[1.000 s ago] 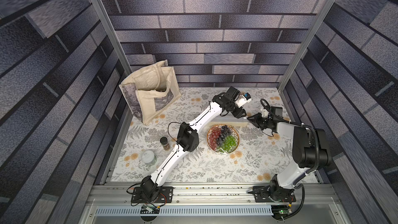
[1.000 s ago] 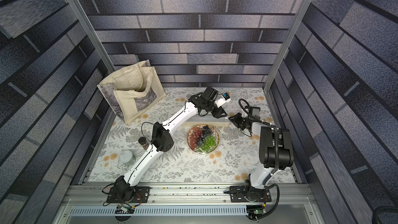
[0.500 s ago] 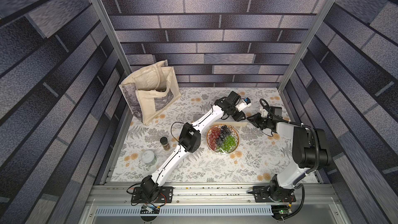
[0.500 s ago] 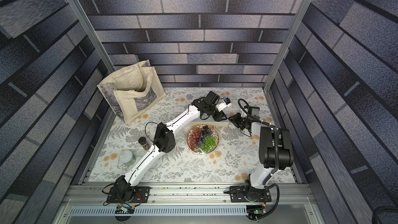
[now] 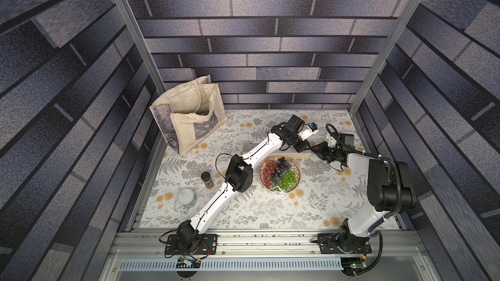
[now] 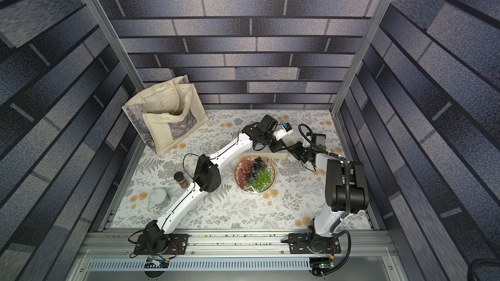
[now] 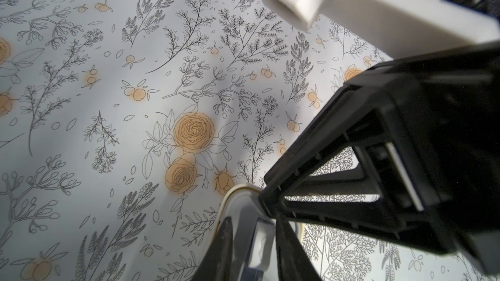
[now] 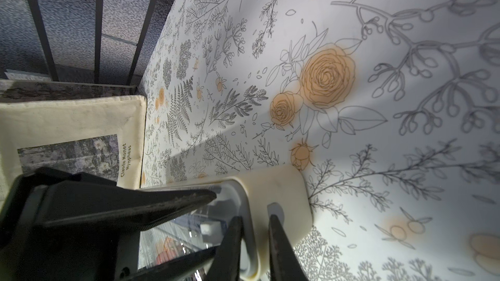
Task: Wrap the plate with plastic wrap
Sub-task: Tear off the plastic wrap from the plastic wrap cutting box.
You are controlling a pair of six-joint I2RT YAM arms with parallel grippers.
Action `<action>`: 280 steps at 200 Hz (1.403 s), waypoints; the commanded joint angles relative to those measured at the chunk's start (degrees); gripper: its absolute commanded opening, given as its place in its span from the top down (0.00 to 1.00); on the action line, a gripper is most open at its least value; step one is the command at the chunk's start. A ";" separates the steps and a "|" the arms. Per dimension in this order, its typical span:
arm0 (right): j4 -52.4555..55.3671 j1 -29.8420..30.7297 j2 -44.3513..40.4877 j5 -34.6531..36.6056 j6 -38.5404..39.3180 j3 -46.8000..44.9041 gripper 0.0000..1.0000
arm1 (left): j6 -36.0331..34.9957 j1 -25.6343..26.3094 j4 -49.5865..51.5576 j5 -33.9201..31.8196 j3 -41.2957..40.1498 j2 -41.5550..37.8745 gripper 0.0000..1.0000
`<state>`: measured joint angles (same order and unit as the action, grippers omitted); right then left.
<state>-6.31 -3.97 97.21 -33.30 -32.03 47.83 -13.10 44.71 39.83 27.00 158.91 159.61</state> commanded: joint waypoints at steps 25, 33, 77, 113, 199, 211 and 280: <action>6.52 0.85 -0.35 1.00 2.32 -0.07 0.80 | -1.37 0.21 1.45 1.05 -0.62 -0.22 0.77; 6.83 0.88 -0.35 1.03 2.49 0.05 0.80 | -1.71 0.27 1.74 0.99 -0.62 -0.32 0.78; 8.36 0.81 -0.44 1.48 3.39 0.59 0.80 | -3.83 0.21 3.73 0.43 -0.62 -0.72 0.82; 10.17 0.84 -0.53 2.49 4.57 1.17 0.81 | -5.74 0.09 6.16 -0.37 -0.62 -1.21 0.86; 12.62 0.86 -0.44 3.49 6.08 2.18 0.81 | -9.71 -0.46 10.97 -0.72 -0.61 -2.54 0.87; 12.85 0.81 -0.31 3.42 6.18 2.33 0.81 | -10.34 -0.58 11.59 -0.81 -0.75 -2.80 0.87; 14.28 0.82 0.21 4.05 6.87 2.51 0.82 | -12.21 -0.97 11.67 -0.90 -5.13 -5.86 0.87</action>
<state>1.45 -3.20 96.84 -32.69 -26.83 50.52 -23.73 44.49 43.94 26.92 156.31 157.12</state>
